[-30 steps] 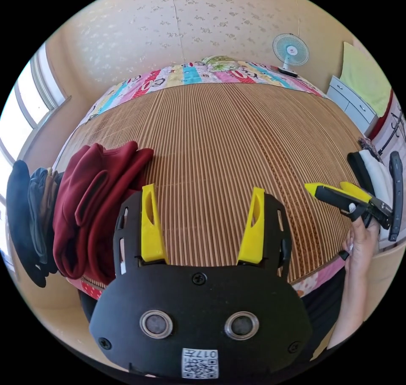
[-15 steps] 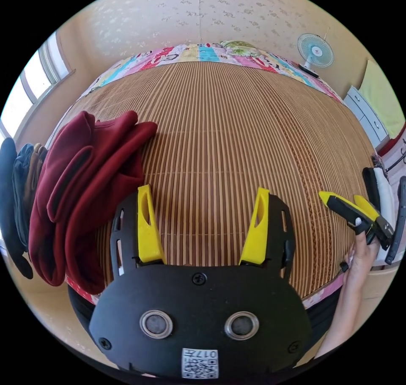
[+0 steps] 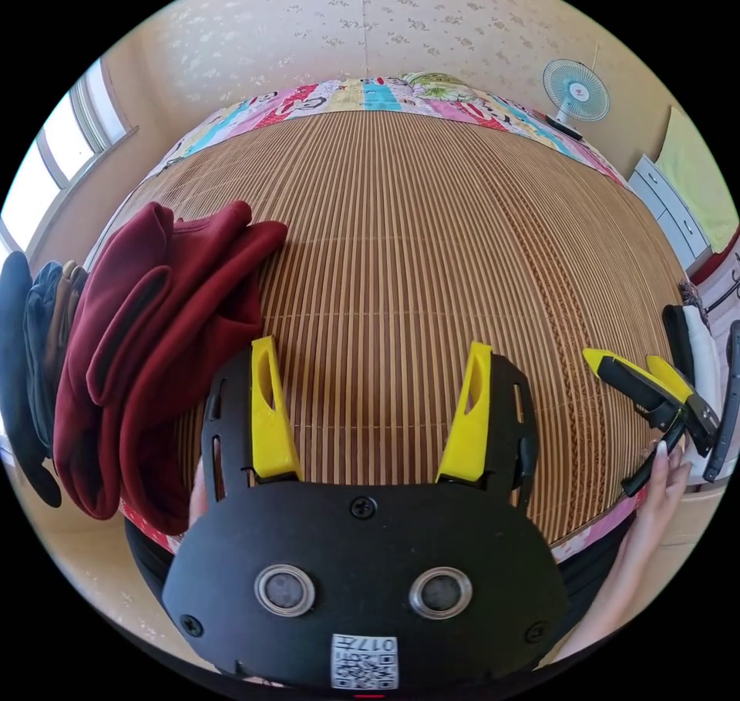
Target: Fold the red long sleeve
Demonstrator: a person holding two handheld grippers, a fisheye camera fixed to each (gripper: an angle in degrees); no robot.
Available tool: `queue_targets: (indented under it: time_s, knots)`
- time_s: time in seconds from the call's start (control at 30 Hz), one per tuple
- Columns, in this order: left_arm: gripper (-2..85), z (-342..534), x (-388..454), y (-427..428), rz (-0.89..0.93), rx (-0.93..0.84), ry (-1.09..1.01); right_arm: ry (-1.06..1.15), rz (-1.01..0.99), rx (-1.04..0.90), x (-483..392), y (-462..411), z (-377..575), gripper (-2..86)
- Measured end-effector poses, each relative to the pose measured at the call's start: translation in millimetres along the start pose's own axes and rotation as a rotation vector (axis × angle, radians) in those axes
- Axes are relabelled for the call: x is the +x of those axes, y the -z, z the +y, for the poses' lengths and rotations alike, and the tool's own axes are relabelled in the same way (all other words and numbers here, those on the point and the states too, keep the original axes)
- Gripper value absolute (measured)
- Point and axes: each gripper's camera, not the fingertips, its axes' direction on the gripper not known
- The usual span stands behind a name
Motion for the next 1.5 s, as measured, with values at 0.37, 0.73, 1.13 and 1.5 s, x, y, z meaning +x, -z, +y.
queue_targets:
  time_s: [0.37, 0.73, 1.13, 1.5]
  knots:
    - [31.6, -3.1, -4.9, -9.1, -0.002, 0.000, 0.000, -0.001, 0.002, 0.000, 3.3, 0.5, -6.9, 33.7]
    - [31.6, -4.0, -8.1, -15.3, -0.012, -0.001, -0.001, -0.001, 0.005, -0.001, 7.9, 0.3, -11.5, 33.5]
    - [31.6, -3.3, -11.1, -20.0, -0.014, -0.004, -0.001, -0.002, 0.007, -0.004, 13.6, -1.0, -15.0, 33.6]
    - [31.7, 0.5, -12.5, -23.4, -0.015, 0.003, -0.002, -0.003, 0.009, -0.002, 18.7, -2.5, -16.0, 33.7]
